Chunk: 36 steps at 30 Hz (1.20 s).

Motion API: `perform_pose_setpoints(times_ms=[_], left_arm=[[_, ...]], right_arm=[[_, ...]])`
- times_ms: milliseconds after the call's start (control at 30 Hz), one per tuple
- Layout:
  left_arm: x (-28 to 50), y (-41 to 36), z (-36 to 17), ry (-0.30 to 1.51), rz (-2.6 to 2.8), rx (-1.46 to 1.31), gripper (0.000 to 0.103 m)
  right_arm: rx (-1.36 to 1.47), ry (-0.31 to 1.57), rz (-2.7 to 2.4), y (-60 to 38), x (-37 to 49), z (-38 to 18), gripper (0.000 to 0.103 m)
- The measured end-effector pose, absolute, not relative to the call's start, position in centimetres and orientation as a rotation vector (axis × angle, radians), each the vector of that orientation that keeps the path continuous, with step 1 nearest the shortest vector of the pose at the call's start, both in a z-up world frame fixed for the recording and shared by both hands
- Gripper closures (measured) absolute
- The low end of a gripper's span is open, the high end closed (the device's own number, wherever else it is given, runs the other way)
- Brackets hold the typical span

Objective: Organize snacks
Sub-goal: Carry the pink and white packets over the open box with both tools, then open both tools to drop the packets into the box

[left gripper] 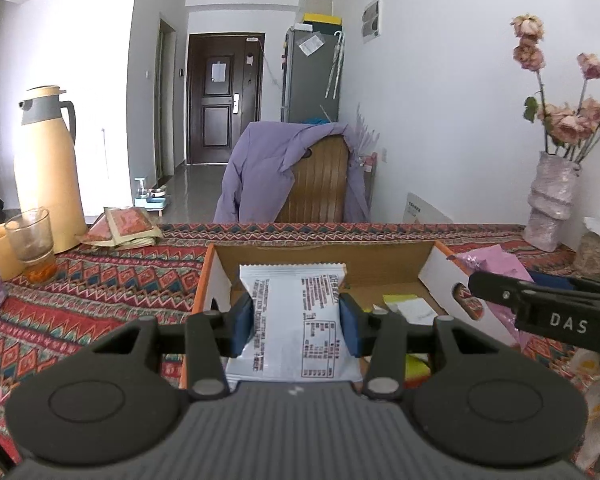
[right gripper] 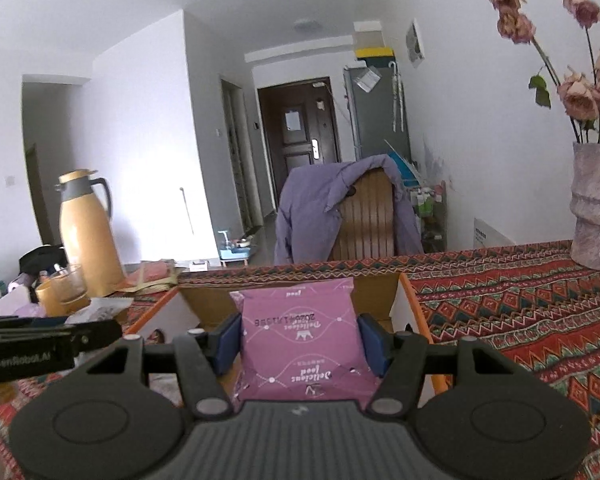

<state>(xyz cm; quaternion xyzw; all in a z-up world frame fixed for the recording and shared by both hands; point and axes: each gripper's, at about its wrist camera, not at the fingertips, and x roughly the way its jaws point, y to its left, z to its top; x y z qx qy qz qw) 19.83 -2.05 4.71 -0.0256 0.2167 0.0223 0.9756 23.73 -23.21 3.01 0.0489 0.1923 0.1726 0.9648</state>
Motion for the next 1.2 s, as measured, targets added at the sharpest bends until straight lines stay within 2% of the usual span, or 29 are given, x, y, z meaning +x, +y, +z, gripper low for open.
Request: perform_pose_setpoints(times_ms=[300,500,633,700,733,767,800,833,867,967,1200], left_arm=[[26.3,-2.0,2.1,0.543,0.115,-0.028,0.057],[27.9,-1.9,-0.1,0.603,0.125,-0.002,0.056],[27.6,-1.6,-0.3,0.597,0.129,-0.003,0.043],[27.1,-1.4,-0.1,0.575,0.134,-0.011,0.021],[26.7,-1.3,0.1,0.556,0.139,-0.011,0.016],[26.2,-1.3,0.4,0.533,0.145,-0.013,0.005],[25.8,-1.1,0.7,0.516,0.148,-0.018,0.000],[25.3,-1.0,1.0,0.492,0.149,-0.026,0.000],[24.9,-0.8,1.3,0.474,0.147,-0.033,0.000],[23.9,-0.3,2.1,0.450,0.142,-0.064,0.000],[21.7,0.7,3.2,0.434,0.144,-0.111,0.000]], right_arm=[[0.113,0.526,0.294,-22.2,30.7,-0.1,0.042],[0.095,0.597,0.271,-21.4,32.0,-2.5,0.042],[0.100,0.610,0.276,-21.5,32.0,-3.0,0.041],[0.113,0.605,0.280,-21.7,31.7,-2.9,0.041],[0.122,0.597,0.285,-21.8,31.6,-2.7,0.038],[0.138,0.588,0.293,-22.1,31.3,-2.4,0.029],[0.149,0.580,0.292,-22.3,31.1,-2.2,0.022],[0.159,0.572,0.291,-22.5,30.9,-1.9,0.010],[0.169,0.556,0.294,-22.8,30.6,-1.6,0.006],[0.199,0.529,0.289,-23.8,29.5,-0.7,0.000],[0.225,0.488,0.262,-25.2,27.1,0.8,0.000]])
